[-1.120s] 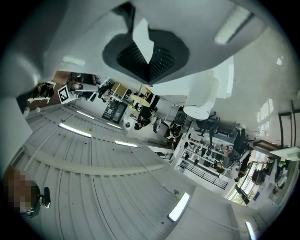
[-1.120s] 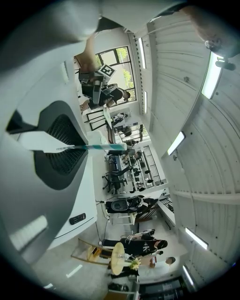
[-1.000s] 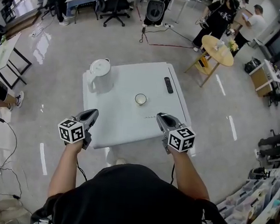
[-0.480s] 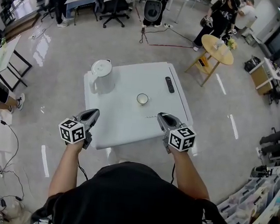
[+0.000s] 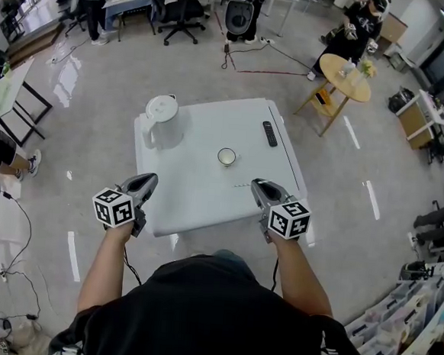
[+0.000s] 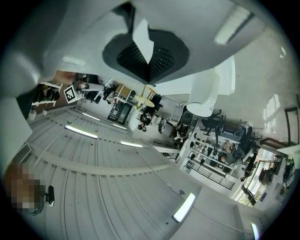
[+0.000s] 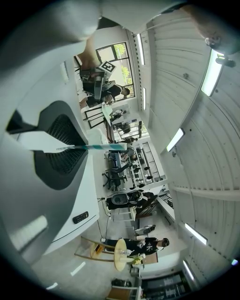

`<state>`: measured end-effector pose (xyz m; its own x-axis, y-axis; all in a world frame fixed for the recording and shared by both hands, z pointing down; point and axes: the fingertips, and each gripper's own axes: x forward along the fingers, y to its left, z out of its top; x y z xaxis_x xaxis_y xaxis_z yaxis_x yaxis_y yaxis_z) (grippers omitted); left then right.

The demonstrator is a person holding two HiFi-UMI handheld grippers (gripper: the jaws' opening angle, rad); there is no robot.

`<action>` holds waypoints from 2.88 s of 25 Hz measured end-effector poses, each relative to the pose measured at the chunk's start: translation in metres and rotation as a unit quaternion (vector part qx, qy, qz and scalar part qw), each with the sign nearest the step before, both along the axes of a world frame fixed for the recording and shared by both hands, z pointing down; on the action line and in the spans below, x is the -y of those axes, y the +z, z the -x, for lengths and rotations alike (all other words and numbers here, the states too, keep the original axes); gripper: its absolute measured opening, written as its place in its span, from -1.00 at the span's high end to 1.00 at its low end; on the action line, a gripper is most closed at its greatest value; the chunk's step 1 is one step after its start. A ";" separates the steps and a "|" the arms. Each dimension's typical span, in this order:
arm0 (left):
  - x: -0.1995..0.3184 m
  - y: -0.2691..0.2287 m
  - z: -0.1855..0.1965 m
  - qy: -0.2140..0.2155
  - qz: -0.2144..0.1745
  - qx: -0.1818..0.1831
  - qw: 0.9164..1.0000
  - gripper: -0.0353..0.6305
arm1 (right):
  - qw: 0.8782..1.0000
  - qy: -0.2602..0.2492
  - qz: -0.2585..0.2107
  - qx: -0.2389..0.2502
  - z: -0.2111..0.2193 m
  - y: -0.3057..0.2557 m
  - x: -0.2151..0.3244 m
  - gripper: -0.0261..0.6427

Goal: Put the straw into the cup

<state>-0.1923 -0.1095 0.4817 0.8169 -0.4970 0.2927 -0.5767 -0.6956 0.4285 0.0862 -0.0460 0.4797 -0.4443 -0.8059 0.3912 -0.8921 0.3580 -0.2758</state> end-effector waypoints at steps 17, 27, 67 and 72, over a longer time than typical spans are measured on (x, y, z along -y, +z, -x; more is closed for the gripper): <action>0.039 0.002 -0.020 -0.013 0.018 -0.014 1.000 0.89 | 1.000 -0.004 0.011 0.003 -0.023 0.010 0.048 0.77; 0.055 0.012 -0.018 -0.032 0.034 -0.019 0.999 0.89 | 0.999 -0.018 0.027 -0.001 -0.028 0.020 0.077 0.77; 0.106 0.063 -0.051 -0.072 0.093 -0.014 0.993 0.89 | 0.992 -0.074 0.101 0.006 -0.037 0.100 0.159 0.77; 0.107 0.068 -0.056 -0.073 0.096 -0.013 0.993 0.89 | 0.991 -0.083 0.105 0.008 -0.035 0.106 0.163 0.77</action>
